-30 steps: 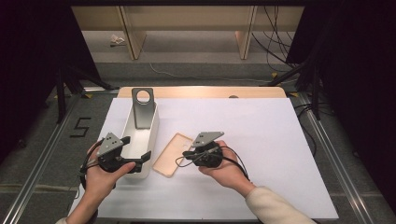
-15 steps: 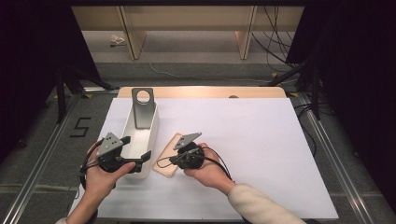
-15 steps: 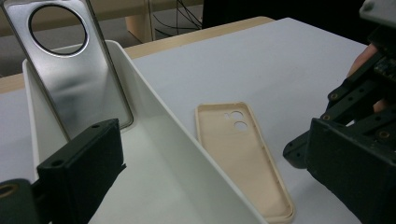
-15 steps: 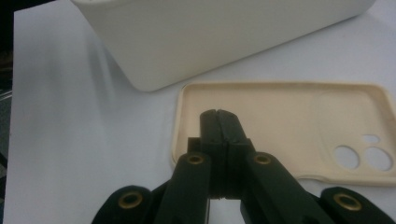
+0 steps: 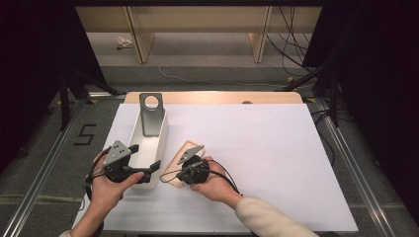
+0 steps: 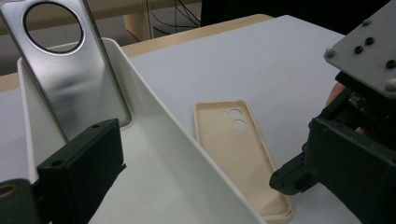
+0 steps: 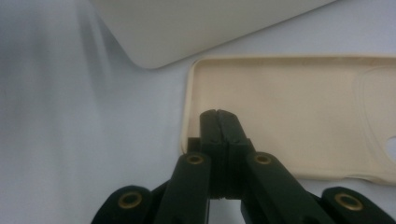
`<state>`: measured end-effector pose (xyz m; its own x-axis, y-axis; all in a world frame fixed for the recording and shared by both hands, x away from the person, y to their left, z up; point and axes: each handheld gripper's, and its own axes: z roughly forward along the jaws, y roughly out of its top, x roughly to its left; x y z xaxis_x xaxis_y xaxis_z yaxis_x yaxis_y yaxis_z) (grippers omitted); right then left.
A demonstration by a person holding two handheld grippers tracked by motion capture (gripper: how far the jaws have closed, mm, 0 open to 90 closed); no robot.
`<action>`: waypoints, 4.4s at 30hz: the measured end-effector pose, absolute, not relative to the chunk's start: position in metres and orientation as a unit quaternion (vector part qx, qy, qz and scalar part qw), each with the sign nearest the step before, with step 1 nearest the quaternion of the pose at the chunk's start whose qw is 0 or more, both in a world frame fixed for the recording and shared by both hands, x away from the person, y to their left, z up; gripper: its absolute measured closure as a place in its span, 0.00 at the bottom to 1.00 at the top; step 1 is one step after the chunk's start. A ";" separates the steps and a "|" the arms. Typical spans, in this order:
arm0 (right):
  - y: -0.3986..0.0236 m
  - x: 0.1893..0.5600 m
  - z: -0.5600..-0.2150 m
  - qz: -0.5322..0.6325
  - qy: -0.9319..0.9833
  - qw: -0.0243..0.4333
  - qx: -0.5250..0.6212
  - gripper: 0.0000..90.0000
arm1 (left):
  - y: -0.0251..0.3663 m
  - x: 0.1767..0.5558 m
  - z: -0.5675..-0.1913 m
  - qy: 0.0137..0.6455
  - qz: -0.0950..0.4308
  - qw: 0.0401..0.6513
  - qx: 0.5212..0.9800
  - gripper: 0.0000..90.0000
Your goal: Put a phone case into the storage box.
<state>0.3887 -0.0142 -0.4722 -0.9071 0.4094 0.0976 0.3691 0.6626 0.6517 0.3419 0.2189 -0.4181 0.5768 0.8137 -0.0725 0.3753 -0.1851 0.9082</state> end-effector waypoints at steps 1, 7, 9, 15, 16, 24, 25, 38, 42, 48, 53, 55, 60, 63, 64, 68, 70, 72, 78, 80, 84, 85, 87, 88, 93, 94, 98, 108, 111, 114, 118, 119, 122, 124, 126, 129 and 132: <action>-0.014 0.389 -0.474 0.349 0.912 0.026 0.215 1.00 | 0.219 0.342 -0.418 0.403 0.221 0.495 0.737 0.04; -0.012 0.390 -0.481 0.338 0.915 0.021 0.219 0.99 | 0.218 0.342 -0.420 0.403 0.217 0.493 0.740 0.04; -0.012 0.391 -0.481 0.336 0.916 0.022 0.217 1.00 | 0.218 0.342 -0.420 0.403 0.216 0.493 0.740 0.04; -0.011 0.391 -0.478 0.320 0.923 0.022 0.213 1.00 | 0.218 0.342 -0.420 0.403 0.217 0.493 0.740 0.04; -0.011 0.391 -0.478 0.317 0.924 0.023 0.212 1.00 | 0.218 0.342 -0.420 0.403 0.216 0.493 0.740 0.04; -0.016 0.392 -0.474 0.290 0.933 0.019 0.211 1.00 | 0.218 0.342 -0.420 0.402 0.216 0.493 0.741 0.04; -0.017 0.392 -0.473 0.287 0.934 0.018 0.213 1.00 | 0.218 0.342 -0.420 0.402 0.216 0.493 0.741 0.04; -0.032 0.393 -0.470 0.270 0.937 0.020 0.221 1.00 | 0.214 0.341 -0.420 0.395 0.213 0.491 0.747 0.04; -0.036 0.394 -0.470 0.265 0.938 0.021 0.223 1.00 | 0.213 0.341 -0.420 0.394 0.212 0.491 0.748 0.04; -0.040 0.395 -0.469 0.260 0.939 0.022 0.225 1.00 | 0.213 0.340 -0.420 0.392 0.212 0.491 0.749 0.04; -0.043 0.396 -0.469 0.257 0.939 0.026 0.227 1.00 | 0.211 0.340 -0.420 0.390 0.212 0.491 0.750 0.04; -0.045 0.396 -0.469 0.257 0.939 0.027 0.229 1.00 | 0.211 0.340 -0.420 0.389 0.211 0.491 0.750 0.04; -0.047 0.396 -0.468 0.254 0.939 0.027 0.231 1.00 | 0.210 0.340 -0.420 0.388 0.211 0.490 0.752 0.04; -0.047 0.397 -0.468 0.255 0.938 0.027 0.232 1.00 | 0.210 0.340 -0.420 0.387 0.210 0.490 0.753 0.04; -0.047 0.397 -0.468 0.254 0.939 0.027 0.232 1.00 | 0.210 0.340 -0.420 0.387 0.210 0.490 0.753 0.04; -0.048 0.397 -0.469 0.255 0.938 0.027 0.232 1.00 | 0.210 0.340 -0.420 0.386 0.211 0.490 0.753 0.05; -0.048 0.397 -0.469 0.255 0.938 0.026 0.233 1.00 | 0.210 0.340 -0.421 0.387 0.210 0.490 0.753 0.05; -0.048 0.397 -0.469 0.258 0.937 0.023 0.233 0.99 | 0.210 0.340 -0.420 0.386 0.210 0.490 0.753 0.05; -0.053 0.397 -0.463 0.299 0.925 0.018 0.233 0.85 | 0.210 0.340 -0.420 0.386 0.210 0.491 0.753 0.05; -0.057 0.397 -0.458 0.319 0.919 0.029 0.231 0.75 | 0.209 0.340 -0.420 0.385 0.210 0.491 0.753 0.05; -0.067 0.397 -0.448 0.349 0.906 0.048 0.234 0.55 | 0.209 0.339 -0.420 0.383 0.211 0.491 0.754 0.05; -0.071 0.398 -0.446 0.354 0.904 0.053 0.233 0.49 | 0.209 0.339 -0.420 0.383 0.210 0.490 0.754 0.05; -0.079 0.398 -0.443 0.364 0.898 0.060 0.238 0.40 | 0.208 0.339 -0.420 0.380 0.209 0.490 0.756 0.05; -0.084 0.398 -0.441 0.367 0.897 0.063 0.239 0.36 | 0.208 0.339 -0.420 0.379 0.209 0.489 0.757 0.05; -0.110 0.398 -0.435 0.385 0.885 0.074 0.253 0.24 | 0.207 0.339 -0.420 0.377 0.208 0.490 0.758 0.06; -0.116 0.398 -0.434 0.387 0.882 0.080 0.256 0.21 | 0.206 0.339 -0.420 0.376 0.208 0.490 0.759 0.06; -0.138 0.396 -0.430 0.393 0.874 0.093 0.271 0.19 | 0.206 0.339 -0.421 0.374 0.206 0.488 0.761 0.06; -0.180 0.387 -0.425 0.408 0.858 0.117 0.290 0.19 | 0.204 0.339 -0.422 0.372 0.204 0.486 0.764 0.06; -0.187 0.384 -0.426 0.409 0.856 0.120 0.292 0.19 | 0.204 0.338 -0.421 0.370 0.204 0.486 0.765 0.07; -0.192 0.381 -0.426 0.409 0.855 0.122 0.293 0.19 | 0.204 0.338 -0.421 0.365 0.202 0.485 0.769 0.08; -0.197 0.376 -0.427 0.407 0.857 0.124 0.292 0.19 | 0.202 0.338 -0.420 0.354 0.201 0.479 0.777 0.10; -0.198 0.375 -0.427 0.407 0.856 0.122 0.294 0.19 | 0.200 0.338 -0.419 0.349 0.199 0.478 0.781 0.10; -0.202 0.373 -0.427 0.407 0.856 0.121 0.295 0.19 | 0.195 0.337 -0.417 0.329 0.201 0.466 0.796 0.13; -0.205 0.372 -0.427 0.408 0.855 0.122 0.296 0.19 | 0.191 0.336 -0.415 0.313 0.196 0.460 0.808 0.14; -0.208 0.371 -0.427 0.408 0.854 0.122 0.298 0.19 | 0.187 0.336 -0.413 0.298 0.189 0.452 0.819 0.16; -0.212 0.370 -0.427 0.408 0.852 0.122 0.304 0.19 | 0.179 0.336 -0.413 0.275 0.180 0.432 0.840 0.17; -0.215 0.369 -0.428 0.408 0.851 0.123 0.307 0.19 | 0.170 0.337 -0.415 0.247 0.175 0.398 0.866 0.17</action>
